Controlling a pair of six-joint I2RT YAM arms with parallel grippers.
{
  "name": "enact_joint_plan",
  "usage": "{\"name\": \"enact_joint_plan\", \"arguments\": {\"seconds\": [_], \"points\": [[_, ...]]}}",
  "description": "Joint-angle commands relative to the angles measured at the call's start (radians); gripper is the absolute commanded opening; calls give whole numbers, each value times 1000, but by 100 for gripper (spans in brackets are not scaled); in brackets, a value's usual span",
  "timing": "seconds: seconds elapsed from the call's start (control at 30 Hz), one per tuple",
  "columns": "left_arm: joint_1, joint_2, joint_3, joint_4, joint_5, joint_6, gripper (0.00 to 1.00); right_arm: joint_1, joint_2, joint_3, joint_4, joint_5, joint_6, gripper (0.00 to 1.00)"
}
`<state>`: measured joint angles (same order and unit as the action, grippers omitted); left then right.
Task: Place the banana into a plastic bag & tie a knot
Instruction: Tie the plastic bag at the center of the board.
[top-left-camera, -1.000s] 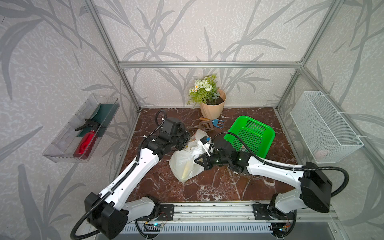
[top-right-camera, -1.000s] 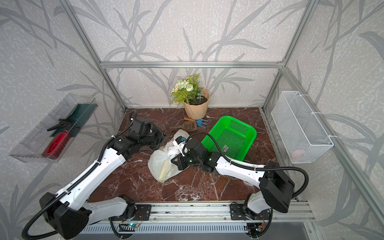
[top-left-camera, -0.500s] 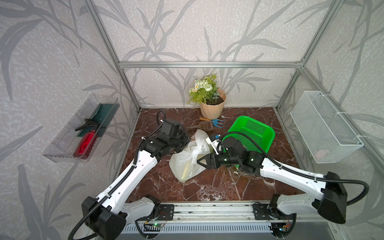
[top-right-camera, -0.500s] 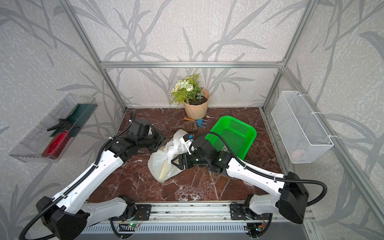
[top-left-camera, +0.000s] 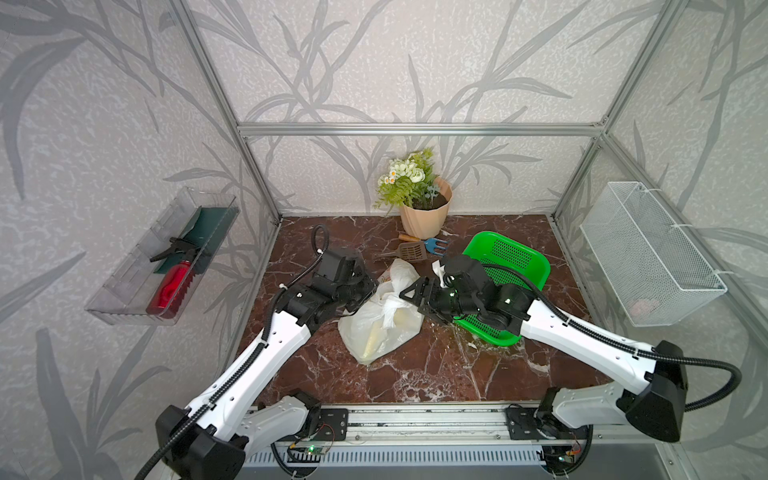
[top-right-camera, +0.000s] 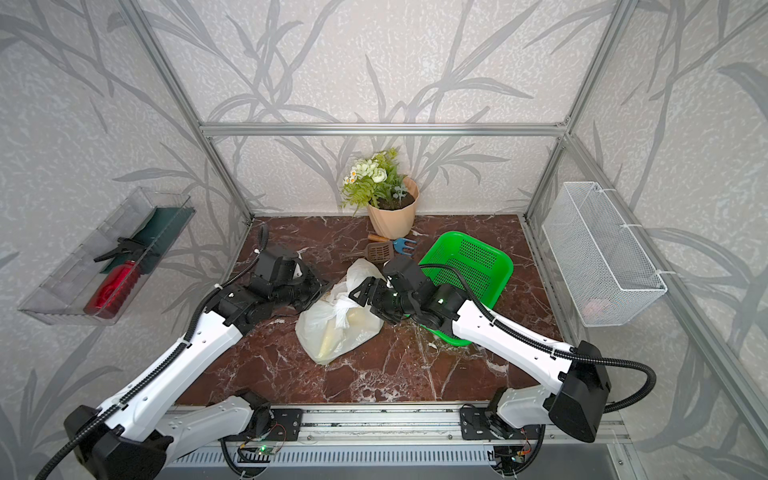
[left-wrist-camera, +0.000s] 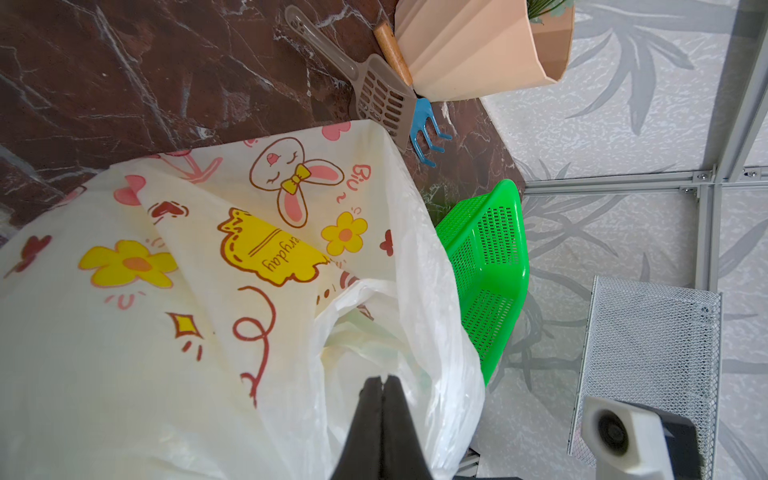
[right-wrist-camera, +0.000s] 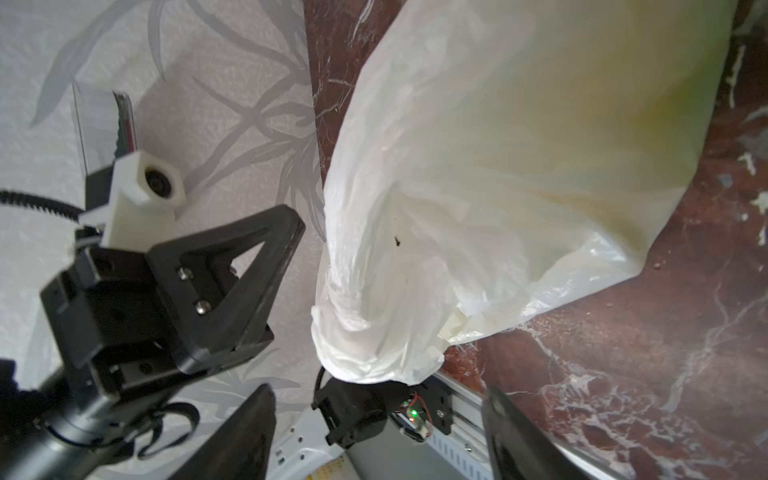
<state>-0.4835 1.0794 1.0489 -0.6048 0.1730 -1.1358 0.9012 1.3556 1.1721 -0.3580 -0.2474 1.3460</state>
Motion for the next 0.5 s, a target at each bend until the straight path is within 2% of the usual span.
{"name": "enact_joint_plan", "arguments": {"seconds": [0.0, 0.17, 0.33, 0.47], "points": [[-4, -31, -9, 23, -27, 17, 0, 26, 31, 58, -52, 39, 228, 71], [-6, -50, -12, 15, -27, 25, 0, 36, 87, 227, -217, 106, 185, 65], [-11, -56, -12, 17, -22, 22, 0, 52, 104, 201, -238, 56, 303, 64], [-12, -60, -10, 11, -24, 20, 0, 52, 126, 237, -280, 69, 285, 65]]}}
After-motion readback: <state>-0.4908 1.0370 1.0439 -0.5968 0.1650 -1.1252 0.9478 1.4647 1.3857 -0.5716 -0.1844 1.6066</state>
